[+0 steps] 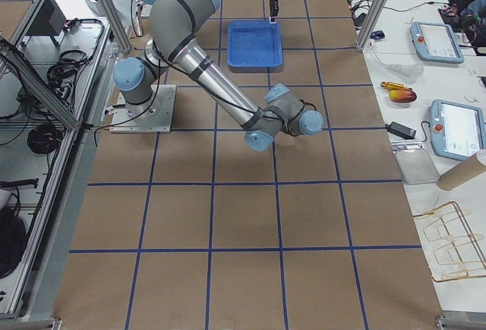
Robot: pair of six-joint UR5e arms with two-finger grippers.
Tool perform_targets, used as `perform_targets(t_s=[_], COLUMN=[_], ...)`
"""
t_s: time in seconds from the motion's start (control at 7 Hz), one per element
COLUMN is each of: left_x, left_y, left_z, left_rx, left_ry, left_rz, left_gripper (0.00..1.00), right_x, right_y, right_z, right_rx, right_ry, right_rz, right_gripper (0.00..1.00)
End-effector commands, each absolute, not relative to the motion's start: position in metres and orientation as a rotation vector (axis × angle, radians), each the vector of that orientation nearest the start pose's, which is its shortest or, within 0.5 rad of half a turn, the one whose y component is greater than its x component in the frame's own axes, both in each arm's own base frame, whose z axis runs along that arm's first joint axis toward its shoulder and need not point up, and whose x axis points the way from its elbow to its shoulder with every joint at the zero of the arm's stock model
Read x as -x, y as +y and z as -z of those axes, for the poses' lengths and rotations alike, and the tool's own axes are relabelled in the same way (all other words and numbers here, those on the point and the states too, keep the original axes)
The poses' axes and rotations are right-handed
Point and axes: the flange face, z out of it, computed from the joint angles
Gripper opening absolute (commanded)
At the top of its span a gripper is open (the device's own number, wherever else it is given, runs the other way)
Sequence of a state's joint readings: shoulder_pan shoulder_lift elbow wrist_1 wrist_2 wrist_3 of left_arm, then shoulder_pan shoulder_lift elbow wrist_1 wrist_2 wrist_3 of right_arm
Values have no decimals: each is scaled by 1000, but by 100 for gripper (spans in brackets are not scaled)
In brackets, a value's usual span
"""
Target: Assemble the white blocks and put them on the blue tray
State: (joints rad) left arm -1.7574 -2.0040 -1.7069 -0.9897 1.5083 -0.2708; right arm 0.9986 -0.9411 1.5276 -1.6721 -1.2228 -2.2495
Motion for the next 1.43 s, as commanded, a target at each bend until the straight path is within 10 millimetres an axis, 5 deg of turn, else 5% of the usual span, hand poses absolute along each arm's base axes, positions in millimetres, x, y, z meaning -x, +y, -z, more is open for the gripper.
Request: perform_targets(t_s=[0.0, 0.14, 0.43, 0.86, 1.14, 1.29], left_x=[294, 314, 320, 336, 337, 339], left_y=[-552, -538, -513, -498, -497, -495], left_z=[-227, -225, -200, -195, -192, -192], left_rx=[164, 147, 131, 155, 153, 137], left_ry=[3192, 3184, 3155, 3159, 3159, 3162], left_rz=[-41, -50, -136, -114, -125, -129], left_gripper=[9, 9, 8, 8, 8, 20], right_x=[195, 195, 194, 194, 194, 194], right_y=[-614, -613, -614, -613, -612, -612], right_z=[-157, -155, -155, -154, -153, -153], right_rx=[1834, 1826, 1824, 1782, 1783, 1786], right_ry=[1820, 1817, 1818, 1847, 1848, 1846], right_rz=[357, 351, 349, 326, 320, 315], right_gripper=[100, 99, 89, 79, 61, 45])
